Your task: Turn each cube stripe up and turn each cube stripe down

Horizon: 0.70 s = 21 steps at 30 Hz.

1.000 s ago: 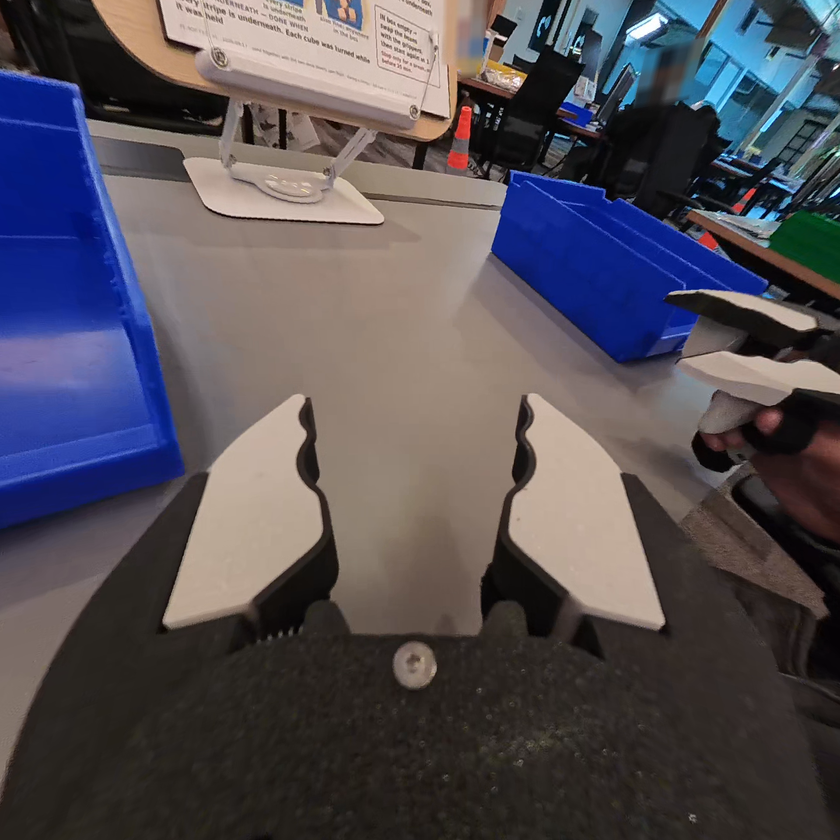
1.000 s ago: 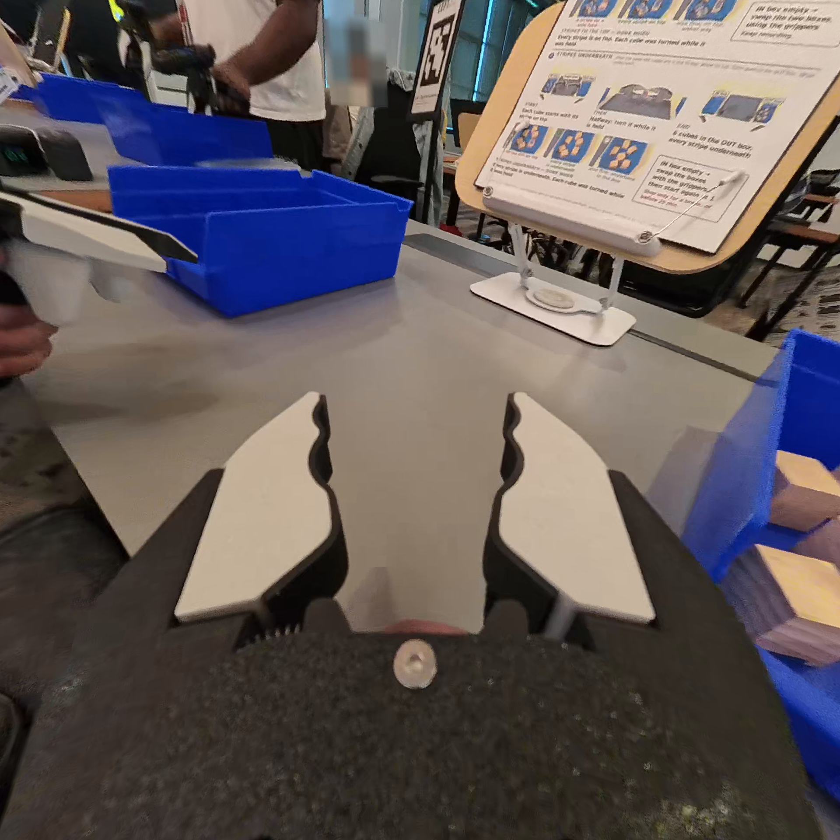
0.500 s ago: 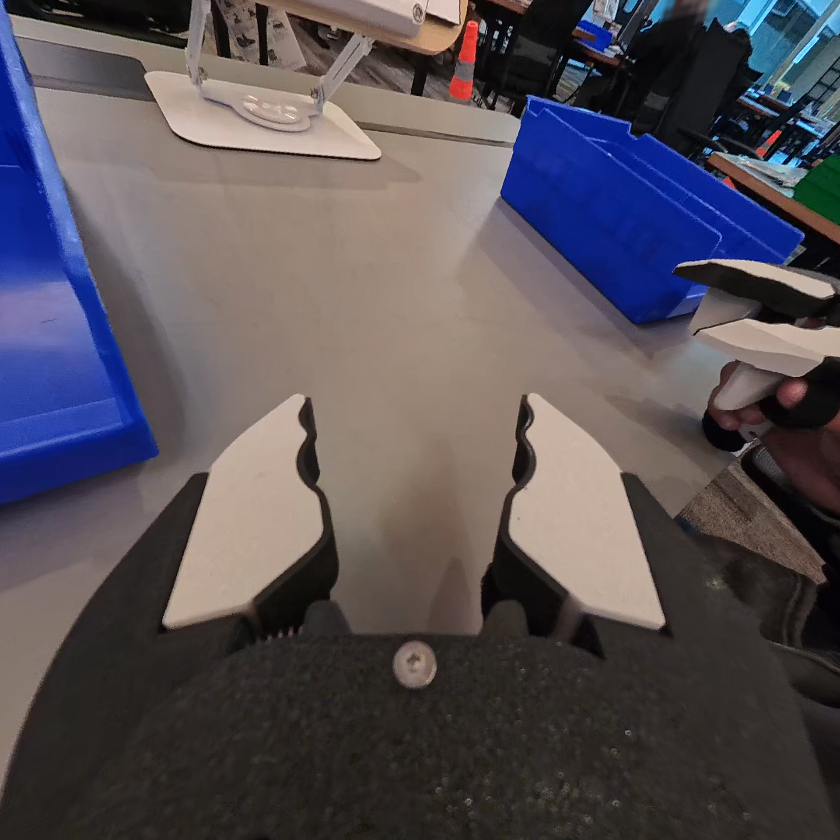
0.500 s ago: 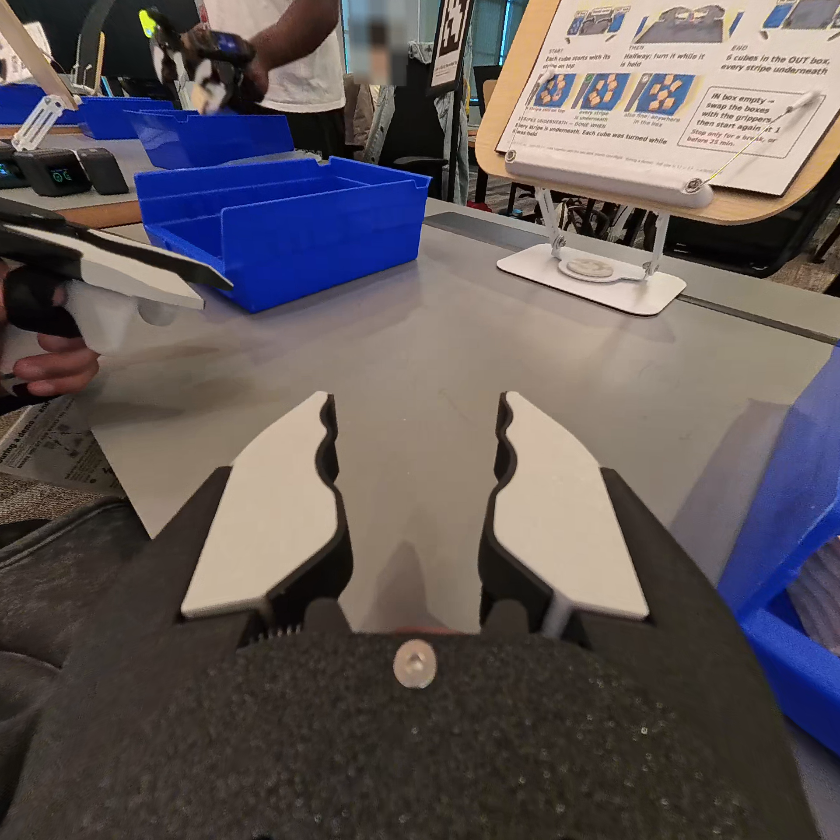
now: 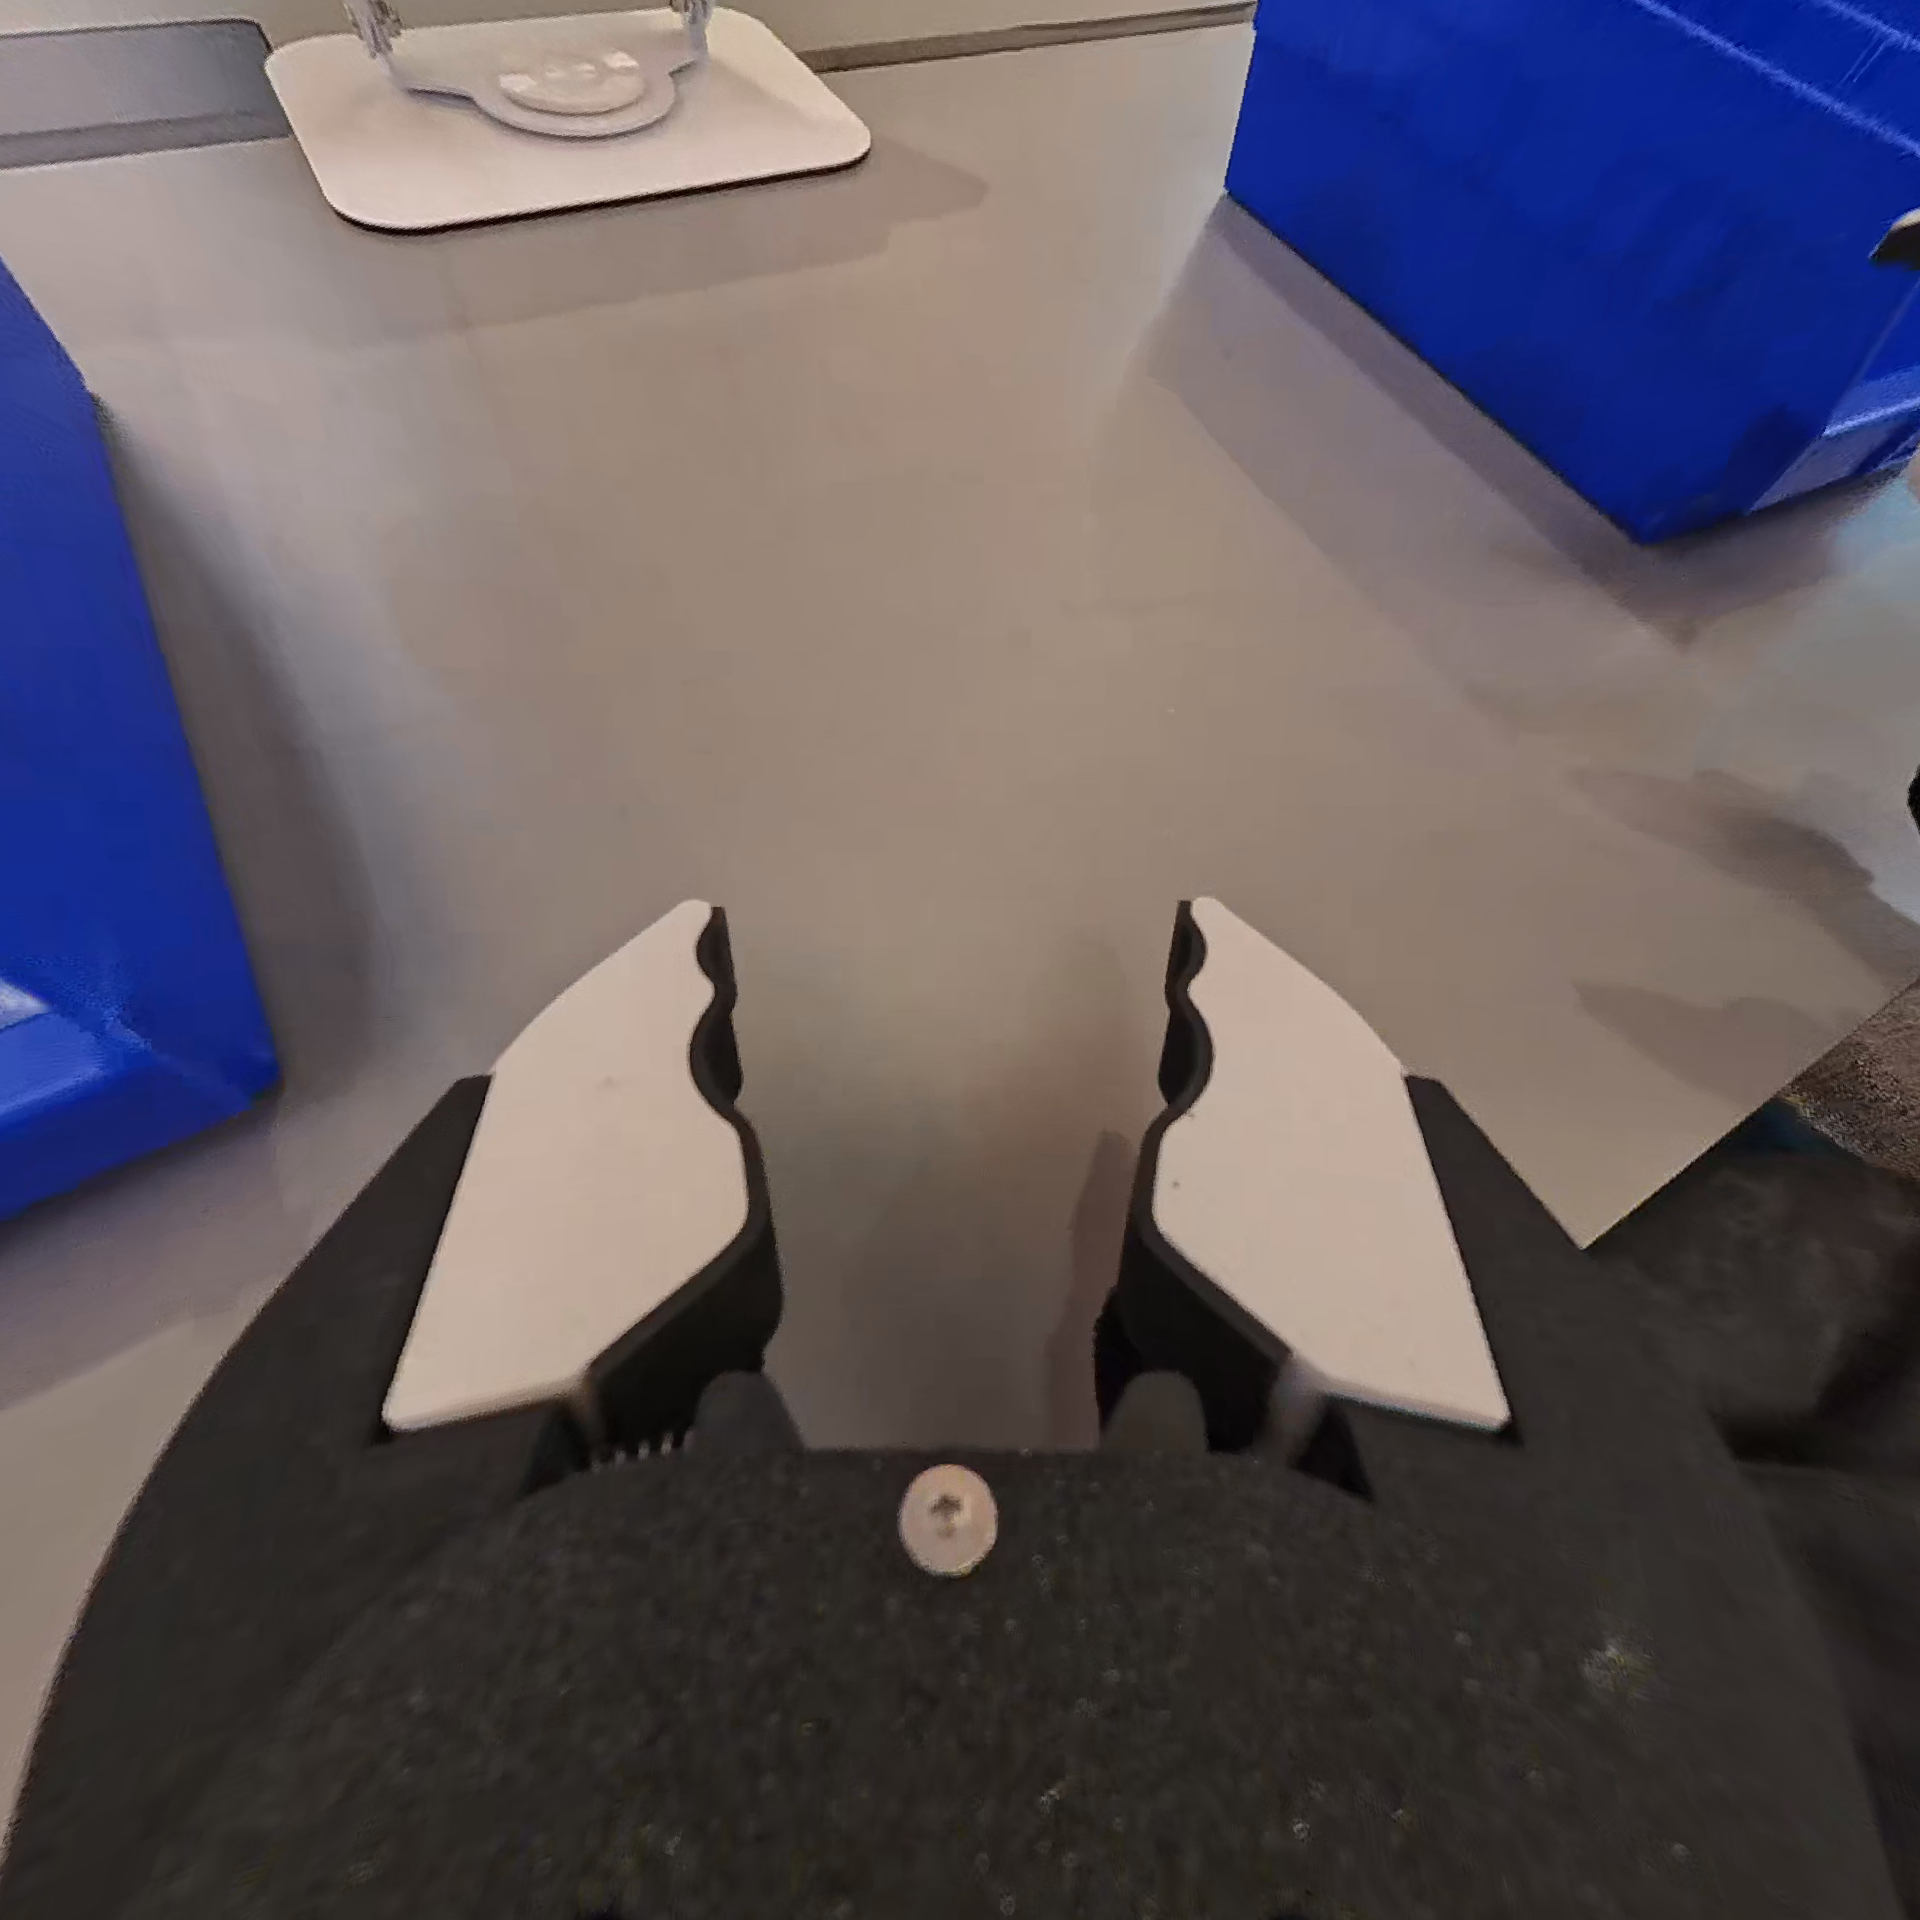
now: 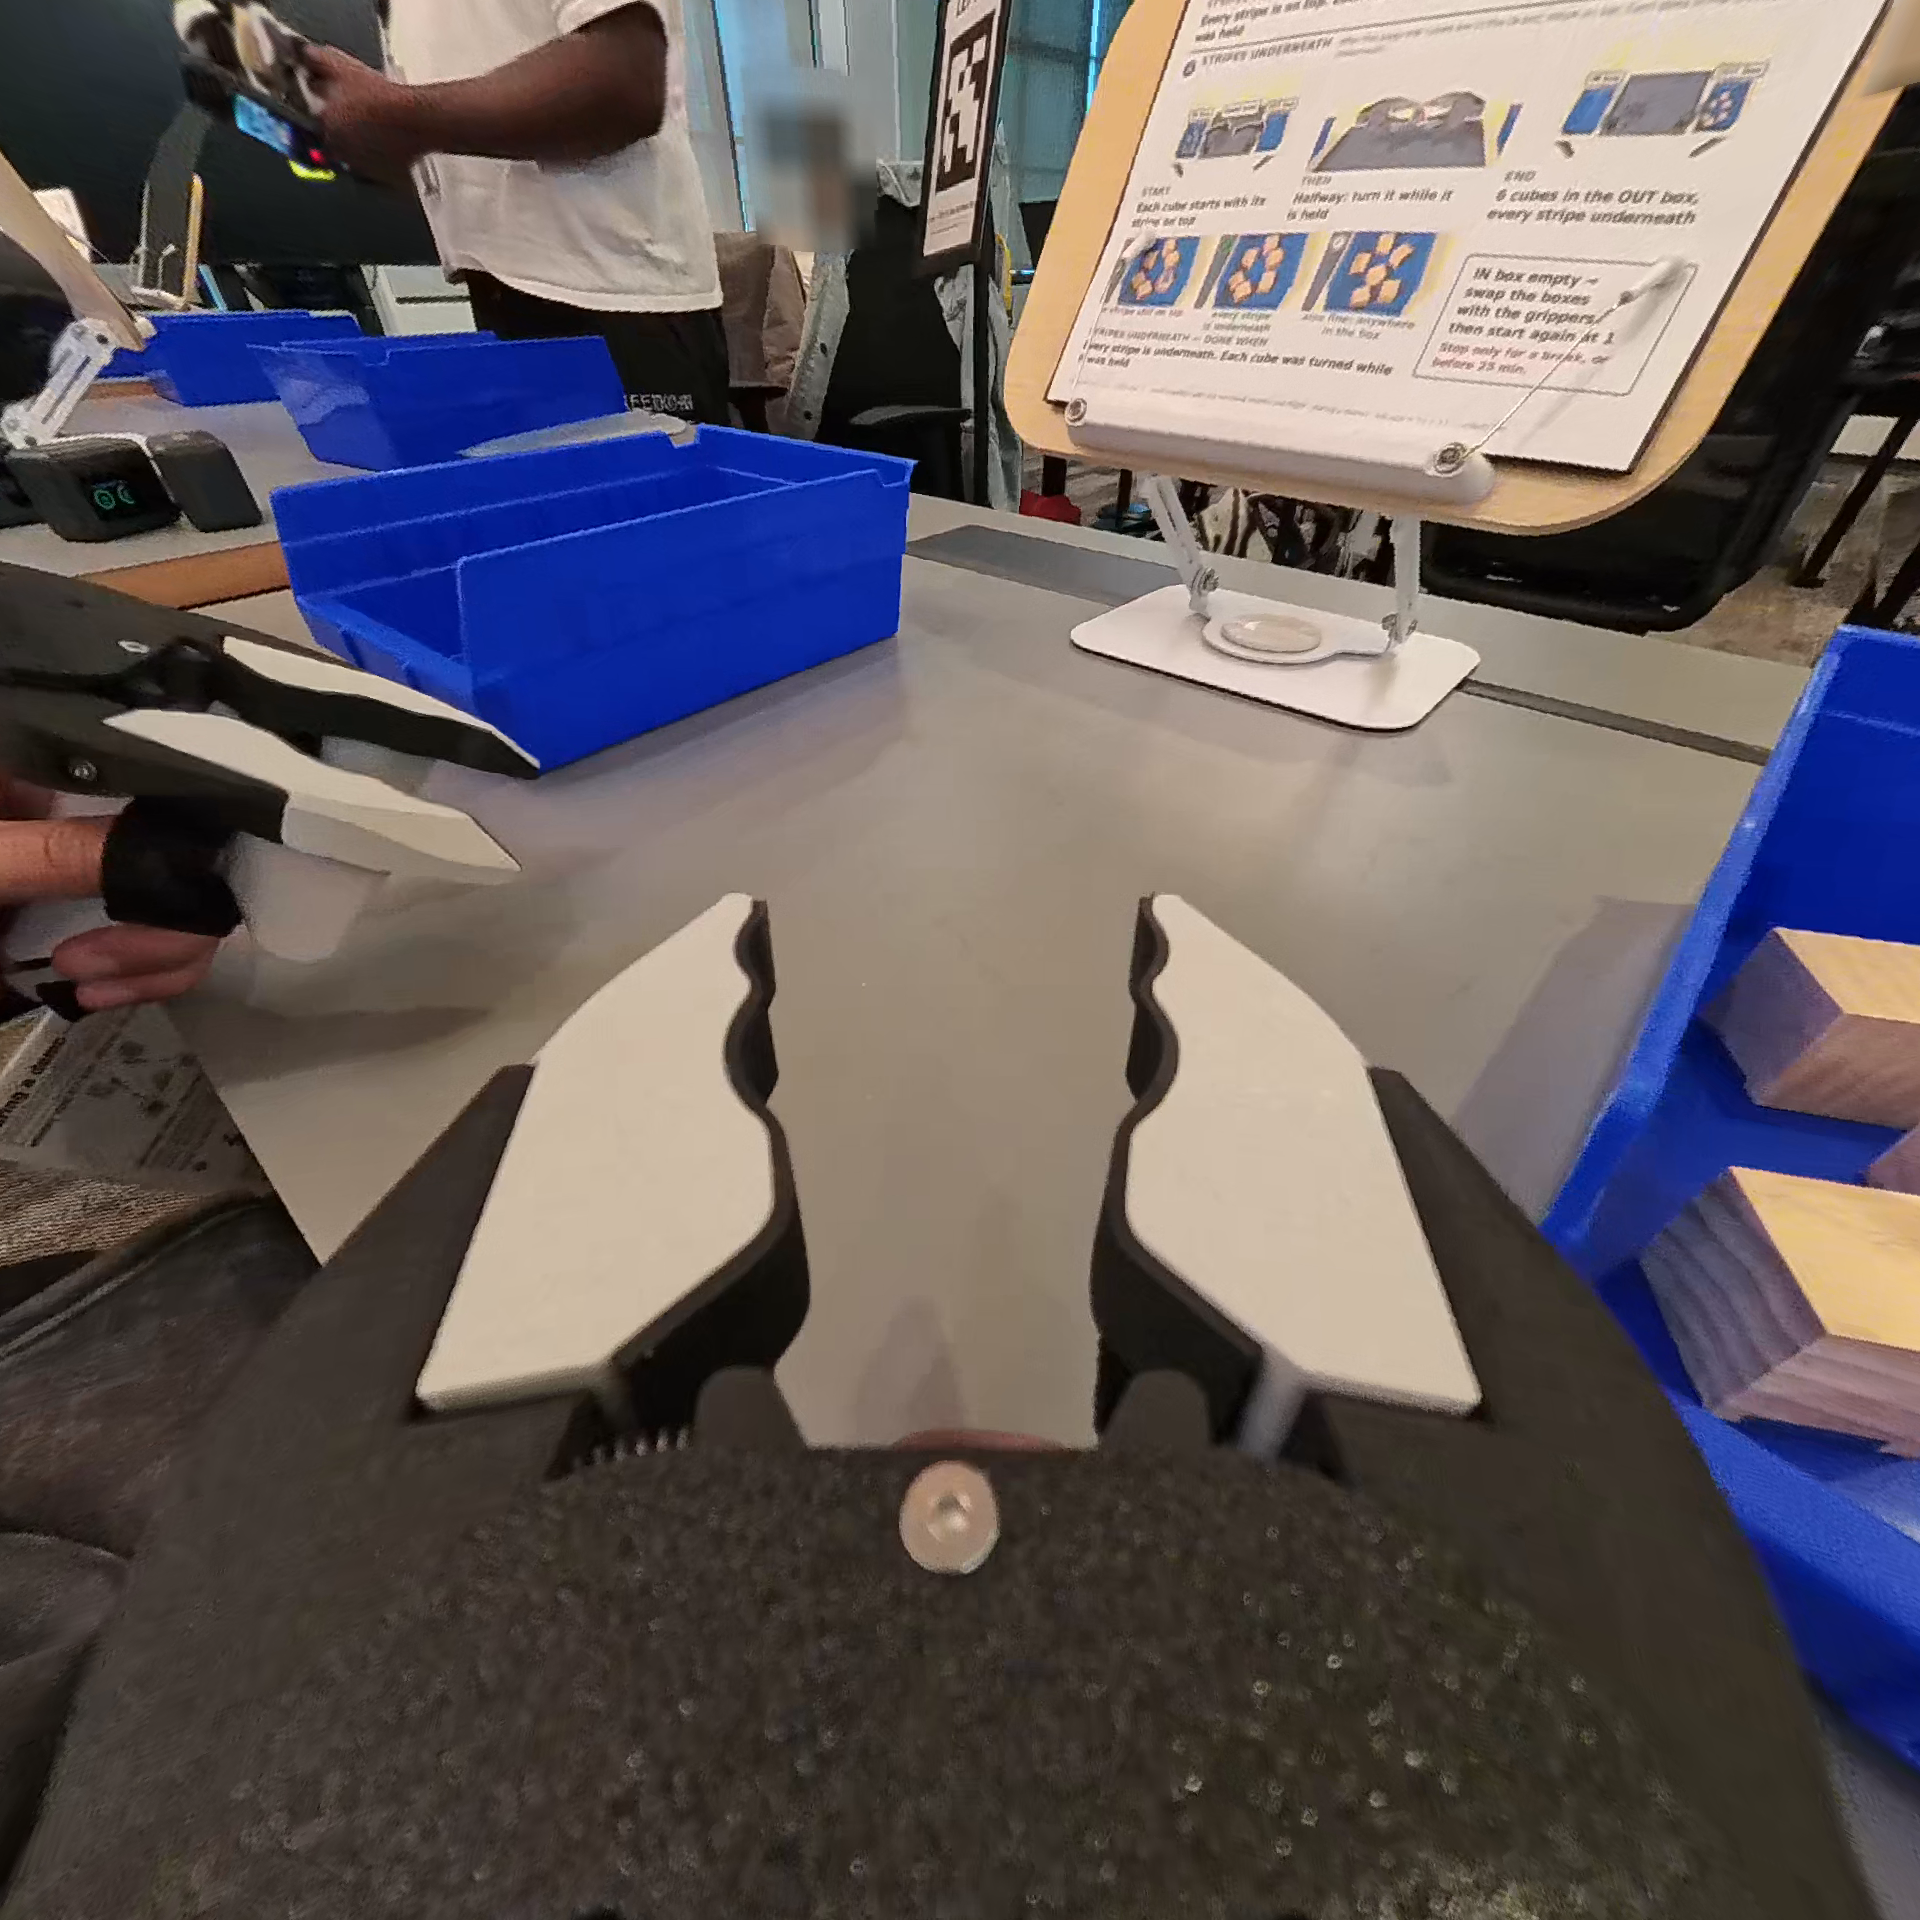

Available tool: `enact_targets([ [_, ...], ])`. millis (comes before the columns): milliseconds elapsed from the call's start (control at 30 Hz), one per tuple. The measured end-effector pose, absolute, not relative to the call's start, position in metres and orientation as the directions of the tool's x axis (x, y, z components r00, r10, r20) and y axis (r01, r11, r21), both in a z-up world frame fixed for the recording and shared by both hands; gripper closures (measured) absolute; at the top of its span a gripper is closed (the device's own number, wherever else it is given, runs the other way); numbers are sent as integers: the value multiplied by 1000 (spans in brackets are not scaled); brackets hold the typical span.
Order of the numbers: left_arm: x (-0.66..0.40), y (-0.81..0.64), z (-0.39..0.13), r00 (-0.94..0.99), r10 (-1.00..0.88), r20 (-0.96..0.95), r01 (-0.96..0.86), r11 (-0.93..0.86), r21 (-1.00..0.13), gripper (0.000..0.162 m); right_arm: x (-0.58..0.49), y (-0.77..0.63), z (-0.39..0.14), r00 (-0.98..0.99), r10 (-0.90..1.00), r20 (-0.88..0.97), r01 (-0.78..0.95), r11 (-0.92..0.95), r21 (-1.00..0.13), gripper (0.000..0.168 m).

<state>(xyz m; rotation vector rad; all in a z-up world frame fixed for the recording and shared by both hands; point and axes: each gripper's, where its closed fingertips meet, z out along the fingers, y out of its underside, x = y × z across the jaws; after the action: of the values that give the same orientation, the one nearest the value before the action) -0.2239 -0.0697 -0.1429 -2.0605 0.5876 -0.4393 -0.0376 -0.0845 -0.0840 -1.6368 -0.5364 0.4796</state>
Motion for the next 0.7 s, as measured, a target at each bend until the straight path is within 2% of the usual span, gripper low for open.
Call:
enact_targets([
  [333,-179,-71,-122,767,-632,108,-218,-415,-883,80,-29,-81,-84,826,561,50,127,-98,-987,100],
  [433,-111,-80,-84,635,-748,196,-118,-344,-931,78,13,-74,-63,889,423,175,207,-31,-978,96],
  [500,-54,-85,-68,549,-810,204,-106,-309,-945,77,64,-73,-41,935,266,232,240,4,-971,96],
  [600,34,-80,-78,498,-848,180,-175,-302,-937,71,150,-83,-24,984,56,172,171,8,-985,100],
  [700,88,-49,-103,591,-800,100,-254,-302,-919,67,226,-92,-42,993,-92,66,61,-62,-996,96],
])
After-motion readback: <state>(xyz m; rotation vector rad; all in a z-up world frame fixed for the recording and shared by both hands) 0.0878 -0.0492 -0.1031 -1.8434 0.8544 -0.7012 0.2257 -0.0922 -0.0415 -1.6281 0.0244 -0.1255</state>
